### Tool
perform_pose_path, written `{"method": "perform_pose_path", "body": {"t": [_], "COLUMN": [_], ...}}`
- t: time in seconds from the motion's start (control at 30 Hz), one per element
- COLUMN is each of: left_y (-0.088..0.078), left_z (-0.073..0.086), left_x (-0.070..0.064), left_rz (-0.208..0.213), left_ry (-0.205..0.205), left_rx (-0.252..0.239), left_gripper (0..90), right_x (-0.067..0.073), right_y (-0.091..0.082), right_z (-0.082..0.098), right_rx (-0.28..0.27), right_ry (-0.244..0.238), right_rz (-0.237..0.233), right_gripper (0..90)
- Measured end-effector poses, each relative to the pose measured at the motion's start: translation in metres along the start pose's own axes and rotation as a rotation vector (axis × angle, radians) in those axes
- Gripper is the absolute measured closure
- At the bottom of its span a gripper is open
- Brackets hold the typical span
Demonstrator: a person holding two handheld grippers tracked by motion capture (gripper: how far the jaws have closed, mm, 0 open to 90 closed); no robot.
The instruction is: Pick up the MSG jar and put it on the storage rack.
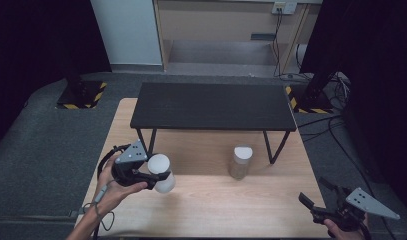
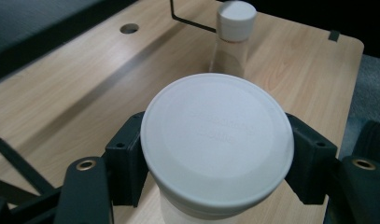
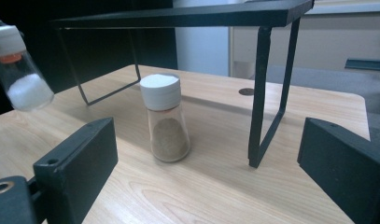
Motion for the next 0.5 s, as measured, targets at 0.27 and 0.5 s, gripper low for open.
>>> {"method": "perform_pose_path", "body": {"t": [0.27, 0.5], "left_y": [-0.022, -0.037], "left_z": [-0.033, -0.063], "left_x": [0.002, 0.006], "left_rz": [-0.044, -0.074], "left_ry": [-0.017, -0.051], "left_rx": [-0.015, -0.039], "left_gripper": [32.4, 32.4], "right_x": [0.000, 0.000], "right_y": [-0.001, -0.002], "right_z": [0.001, 0.001], "right_rx": [-0.022, -0.036], "right_ry": [0.004, 0.005], "right_rz": [0.009, 0.010], "right_gripper": [3.0, 1.4]}}
Point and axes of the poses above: each handheld gripper's, and its own axes: y roughly forward along the jaws, z roughly out of its underside, x roughly to its left, the point moved 7 cm from there along y, roughly forward along the jaws, and after that the axes turned 7 degrees about -y, right-handed, at the moved point
